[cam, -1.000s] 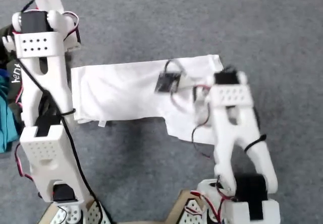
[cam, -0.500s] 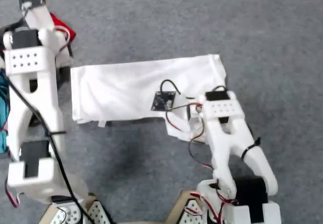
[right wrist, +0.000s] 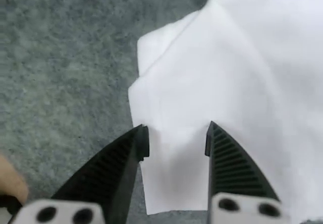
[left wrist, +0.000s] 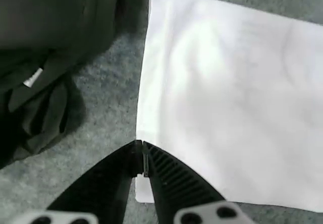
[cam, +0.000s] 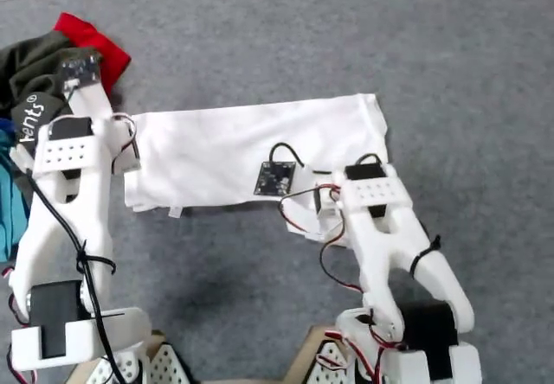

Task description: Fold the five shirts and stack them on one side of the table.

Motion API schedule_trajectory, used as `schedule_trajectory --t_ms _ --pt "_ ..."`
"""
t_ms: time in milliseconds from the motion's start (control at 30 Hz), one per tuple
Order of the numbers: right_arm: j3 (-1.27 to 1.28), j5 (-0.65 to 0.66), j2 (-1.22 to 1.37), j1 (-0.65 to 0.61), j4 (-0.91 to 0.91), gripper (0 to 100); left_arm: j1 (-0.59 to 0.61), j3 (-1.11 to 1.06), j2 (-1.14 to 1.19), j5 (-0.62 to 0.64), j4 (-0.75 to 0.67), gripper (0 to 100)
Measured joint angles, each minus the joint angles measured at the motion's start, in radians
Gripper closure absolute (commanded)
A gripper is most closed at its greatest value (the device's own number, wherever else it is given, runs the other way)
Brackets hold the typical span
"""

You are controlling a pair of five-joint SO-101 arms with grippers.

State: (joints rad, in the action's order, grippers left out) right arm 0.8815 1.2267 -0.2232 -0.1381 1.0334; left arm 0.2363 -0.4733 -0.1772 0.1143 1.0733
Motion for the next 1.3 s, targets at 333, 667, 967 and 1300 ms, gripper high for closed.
schedule_trajectory --t_ms 333,667,967,1300 --pt "-0.051 -0.003 0.141 -0.002 -0.074 89.5 0.069 -0.112 -0.006 0.0 -0.124 97" --pt "-0.112 -0.005 0.183 0.026 -0.071 98.5 0.071 -0.114 -0.009 0.0 -0.124 97" --pt "-0.457 -0.005 0.333 0.044 0.189 98.5 0.071 -0.114 -0.009 0.0 -0.129 97" --pt "-1.062 0.052 0.723 0.055 0.434 98.4 0.071 -0.114 -0.009 -0.034 -0.163 97"
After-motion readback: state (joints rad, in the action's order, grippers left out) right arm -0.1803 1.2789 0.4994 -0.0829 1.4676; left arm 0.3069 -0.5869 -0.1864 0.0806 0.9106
